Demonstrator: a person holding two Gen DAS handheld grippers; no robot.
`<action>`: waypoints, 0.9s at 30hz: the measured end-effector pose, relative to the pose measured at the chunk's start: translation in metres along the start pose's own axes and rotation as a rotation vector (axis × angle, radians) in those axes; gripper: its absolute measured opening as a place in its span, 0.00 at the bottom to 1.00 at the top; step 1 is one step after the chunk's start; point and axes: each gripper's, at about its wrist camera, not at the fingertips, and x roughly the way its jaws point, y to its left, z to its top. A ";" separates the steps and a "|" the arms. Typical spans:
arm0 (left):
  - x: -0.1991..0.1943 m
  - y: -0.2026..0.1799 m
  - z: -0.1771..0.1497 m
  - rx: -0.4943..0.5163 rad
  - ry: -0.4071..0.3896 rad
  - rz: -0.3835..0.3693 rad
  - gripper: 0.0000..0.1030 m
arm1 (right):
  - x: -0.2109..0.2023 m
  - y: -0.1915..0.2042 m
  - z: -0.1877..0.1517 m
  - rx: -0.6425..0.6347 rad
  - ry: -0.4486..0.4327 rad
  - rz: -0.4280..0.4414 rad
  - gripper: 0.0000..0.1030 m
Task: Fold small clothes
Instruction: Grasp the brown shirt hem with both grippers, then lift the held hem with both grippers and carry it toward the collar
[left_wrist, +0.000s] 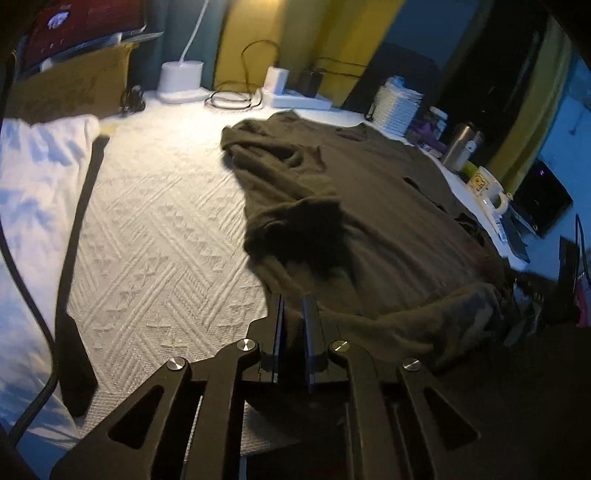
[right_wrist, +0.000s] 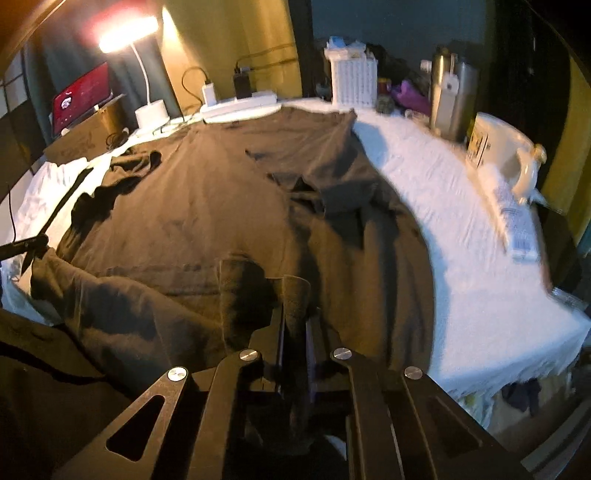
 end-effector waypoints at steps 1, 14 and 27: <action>-0.008 -0.003 0.002 0.001 -0.027 -0.012 0.06 | -0.005 0.000 0.004 -0.008 -0.015 -0.006 0.08; -0.060 -0.027 0.006 0.109 -0.061 -0.165 0.06 | -0.051 -0.022 0.075 -0.055 -0.254 -0.158 0.06; -0.015 -0.011 -0.032 0.095 0.210 -0.170 0.24 | -0.002 -0.064 0.028 0.063 -0.098 -0.207 0.06</action>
